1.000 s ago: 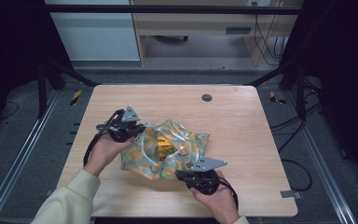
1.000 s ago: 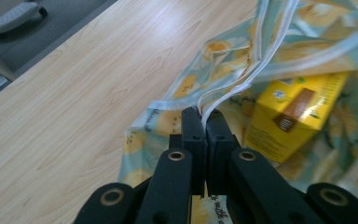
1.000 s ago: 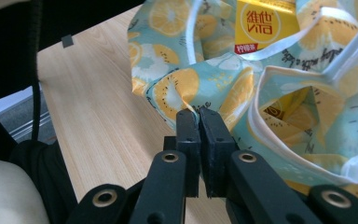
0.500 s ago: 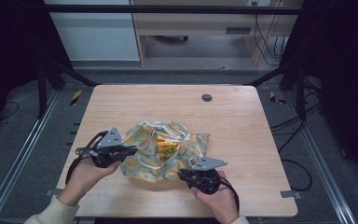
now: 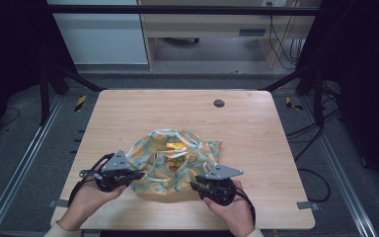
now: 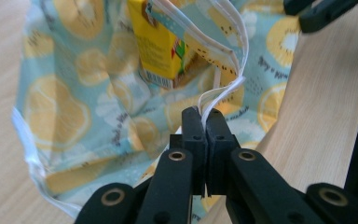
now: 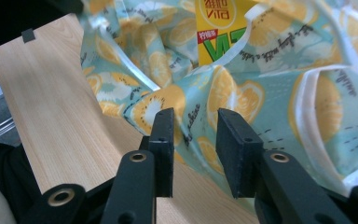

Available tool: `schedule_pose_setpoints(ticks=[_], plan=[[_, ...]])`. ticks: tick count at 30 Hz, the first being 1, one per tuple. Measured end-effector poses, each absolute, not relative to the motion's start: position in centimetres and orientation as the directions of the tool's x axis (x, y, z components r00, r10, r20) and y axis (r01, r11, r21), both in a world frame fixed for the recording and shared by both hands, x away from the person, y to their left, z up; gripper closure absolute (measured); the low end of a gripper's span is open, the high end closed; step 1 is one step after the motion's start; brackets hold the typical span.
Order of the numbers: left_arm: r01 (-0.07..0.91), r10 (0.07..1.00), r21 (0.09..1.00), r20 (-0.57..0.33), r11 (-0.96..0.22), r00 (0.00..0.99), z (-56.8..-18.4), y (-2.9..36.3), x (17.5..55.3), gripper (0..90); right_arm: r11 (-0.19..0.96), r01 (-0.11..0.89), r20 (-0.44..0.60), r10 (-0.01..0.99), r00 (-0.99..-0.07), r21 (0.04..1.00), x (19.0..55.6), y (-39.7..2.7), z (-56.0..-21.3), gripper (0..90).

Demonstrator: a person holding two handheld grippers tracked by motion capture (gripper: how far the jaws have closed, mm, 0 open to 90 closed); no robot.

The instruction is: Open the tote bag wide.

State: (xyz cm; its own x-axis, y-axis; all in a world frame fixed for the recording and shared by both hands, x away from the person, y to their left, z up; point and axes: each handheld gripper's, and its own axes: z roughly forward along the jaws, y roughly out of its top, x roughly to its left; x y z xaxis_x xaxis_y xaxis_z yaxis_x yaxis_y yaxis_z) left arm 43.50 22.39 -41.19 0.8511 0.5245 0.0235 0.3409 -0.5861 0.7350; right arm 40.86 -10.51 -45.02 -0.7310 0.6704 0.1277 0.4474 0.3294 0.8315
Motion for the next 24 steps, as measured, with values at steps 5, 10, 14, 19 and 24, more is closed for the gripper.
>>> schedule_pose_setpoints(ticks=[5,10,14,19,24], plan=[[0.358,0.516,0.702,0.015,-0.615,0.856,-42.7,22.5,43.4,89.0,0.32,0.422,0.105,0.68,-0.726,0.848,40.7,-10.7,-43.8,64.9],[0.363,0.497,0.66,0.019,-0.658,0.867,-43.8,22.5,43.3,89.0,0.337,0.388,0.053,0.694,-0.718,0.858,41.8,-11.3,-41.3,65.5],[0.355,0.479,0.63,0.031,-0.691,0.877,-44.7,22.2,42.9,89.0,0.368,0.371,0.006,0.703,-0.711,0.853,43.6,-11.2,-39.2,66.1],[0.348,0.471,0.6,0.054,-0.72,0.881,-45.3,22.3,42.6,89.0,0.409,0.368,-0.037,0.709,-0.704,0.835,47.0,-10.3,-37.8,68.1],[0.35,0.468,0.579,0.063,-0.736,0.881,-45.8,22.6,42.6,89.0,0.451,0.41,-0.046,0.715,-0.697,0.793,50.2,-9.6,-38.6,65.7]])
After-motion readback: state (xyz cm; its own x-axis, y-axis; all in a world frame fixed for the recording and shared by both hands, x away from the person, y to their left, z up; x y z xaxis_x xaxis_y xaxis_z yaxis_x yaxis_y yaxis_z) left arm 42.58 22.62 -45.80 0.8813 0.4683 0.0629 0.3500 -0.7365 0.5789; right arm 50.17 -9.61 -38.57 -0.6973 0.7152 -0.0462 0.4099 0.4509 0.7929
